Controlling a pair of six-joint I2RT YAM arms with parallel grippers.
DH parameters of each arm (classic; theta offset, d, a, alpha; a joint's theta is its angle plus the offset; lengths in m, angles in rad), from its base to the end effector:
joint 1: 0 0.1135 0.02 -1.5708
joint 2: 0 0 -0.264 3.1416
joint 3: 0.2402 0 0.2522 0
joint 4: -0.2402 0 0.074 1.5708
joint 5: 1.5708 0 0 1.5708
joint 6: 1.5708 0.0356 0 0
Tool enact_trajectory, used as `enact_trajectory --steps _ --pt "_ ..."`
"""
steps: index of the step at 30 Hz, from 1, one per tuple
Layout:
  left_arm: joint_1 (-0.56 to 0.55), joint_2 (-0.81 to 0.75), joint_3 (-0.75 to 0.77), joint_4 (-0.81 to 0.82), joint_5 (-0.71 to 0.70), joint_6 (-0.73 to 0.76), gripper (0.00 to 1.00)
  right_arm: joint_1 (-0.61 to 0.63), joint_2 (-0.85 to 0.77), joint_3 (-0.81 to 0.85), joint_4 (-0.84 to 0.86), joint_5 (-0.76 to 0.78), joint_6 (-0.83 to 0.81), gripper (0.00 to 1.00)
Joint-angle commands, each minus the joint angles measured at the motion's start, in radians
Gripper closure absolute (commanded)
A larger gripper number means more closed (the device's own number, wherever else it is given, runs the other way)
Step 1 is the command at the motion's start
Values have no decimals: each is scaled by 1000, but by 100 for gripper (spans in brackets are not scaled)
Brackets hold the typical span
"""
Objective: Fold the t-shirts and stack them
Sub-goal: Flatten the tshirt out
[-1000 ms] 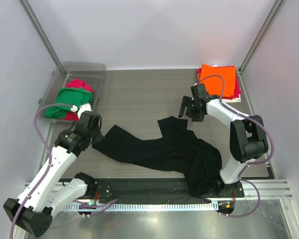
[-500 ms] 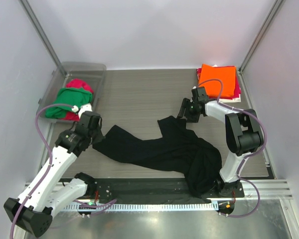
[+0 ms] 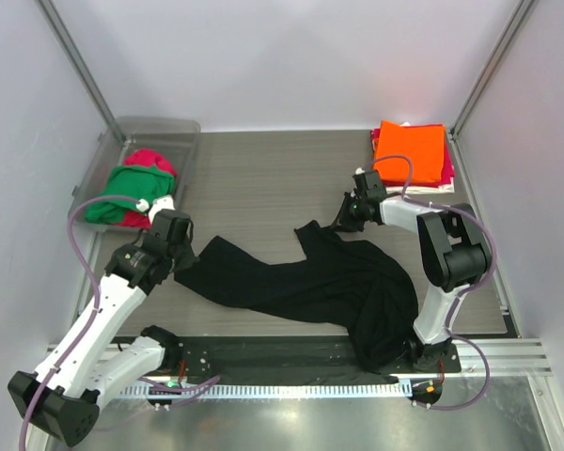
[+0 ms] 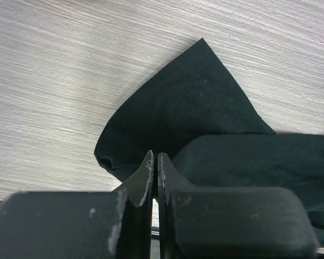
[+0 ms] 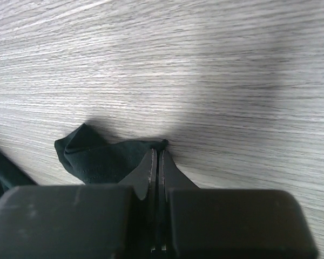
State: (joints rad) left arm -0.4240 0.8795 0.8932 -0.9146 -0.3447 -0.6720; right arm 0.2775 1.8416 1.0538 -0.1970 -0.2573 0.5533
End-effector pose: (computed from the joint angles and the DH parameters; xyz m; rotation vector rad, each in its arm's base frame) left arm 0.1531 -0.0559 0.2960 -0.4407 2.3613 -0.0785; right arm 0.3494 0.1090 0.1462 0.2605 2.6255 0.6330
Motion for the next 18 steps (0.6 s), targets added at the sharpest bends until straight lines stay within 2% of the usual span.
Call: enact_trajectory --steps 1,8,18 --pt "4 4 0 31 -8 9 100 8 -18 5 -41 7 -22 99" --pt "5 15 47 3 -28 -4 100 8 -175 104 -166 39 -82 99" --pt "4 39 366 -93 -60 11 100 5 -450 417 -450 110 -128 99"
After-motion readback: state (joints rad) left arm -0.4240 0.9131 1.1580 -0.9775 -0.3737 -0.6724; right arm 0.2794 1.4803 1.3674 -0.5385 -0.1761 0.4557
